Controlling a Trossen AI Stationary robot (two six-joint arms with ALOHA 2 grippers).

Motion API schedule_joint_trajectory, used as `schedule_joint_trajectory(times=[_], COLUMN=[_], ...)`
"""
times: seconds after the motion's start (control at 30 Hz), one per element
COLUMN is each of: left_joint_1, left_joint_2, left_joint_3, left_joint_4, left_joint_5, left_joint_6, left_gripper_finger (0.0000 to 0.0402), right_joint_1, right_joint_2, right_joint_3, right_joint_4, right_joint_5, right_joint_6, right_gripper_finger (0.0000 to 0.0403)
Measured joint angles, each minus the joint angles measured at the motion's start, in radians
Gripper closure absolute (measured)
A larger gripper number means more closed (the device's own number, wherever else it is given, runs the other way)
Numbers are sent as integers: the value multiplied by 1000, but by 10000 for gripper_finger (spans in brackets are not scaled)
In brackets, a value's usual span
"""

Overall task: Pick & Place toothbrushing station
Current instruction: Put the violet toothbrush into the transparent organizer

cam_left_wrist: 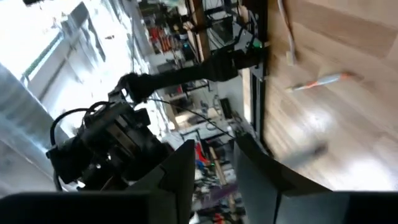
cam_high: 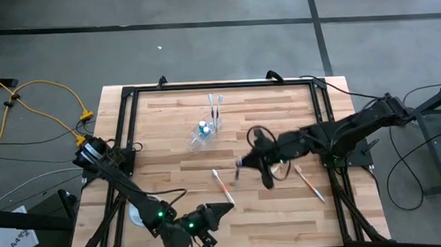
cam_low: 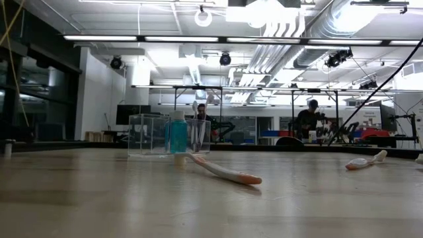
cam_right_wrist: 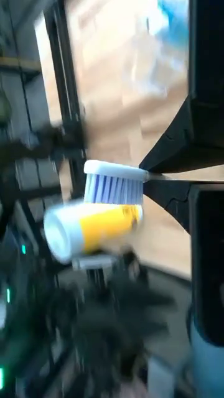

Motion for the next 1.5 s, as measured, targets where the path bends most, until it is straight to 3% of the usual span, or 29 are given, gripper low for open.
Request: schedule_joint_trajectory(times=[0.23, 0.4, 0.6, 0.9, 1.03, 1.5], left_joint_1=[-37, -50, -48, -3, 21, 92], left_joint_2=[0, 0, -1, -32, -71, -118], left_joint_3=[0, 0, 0, 0, 0, 0], left_joint_4=[-45, -75, -121, -168, -194, -202], left_joint_5=[-129, -285, -377, -381, -381, -378], left_joint_6=[-125, -183, -323, -334, -342, -337], left_gripper_finger=[302, 303, 303, 303, 303, 303], right_joint_1=[-190, -326, -472, -614, -640, -707], right_joint_2=[16, 46, 102, 237, 287, 297], right_joint_3=[0, 1, -1, 0, 0, -1], right_joint_4=[22, 108, 185, 325, 381, 348], right_joint_5=[-10, -96, -189, -290, -286, -288], right_joint_6=[-125, -184, -218, -243, -285, -328], right_gripper_finger=[399, 399, 399, 399, 399, 399])
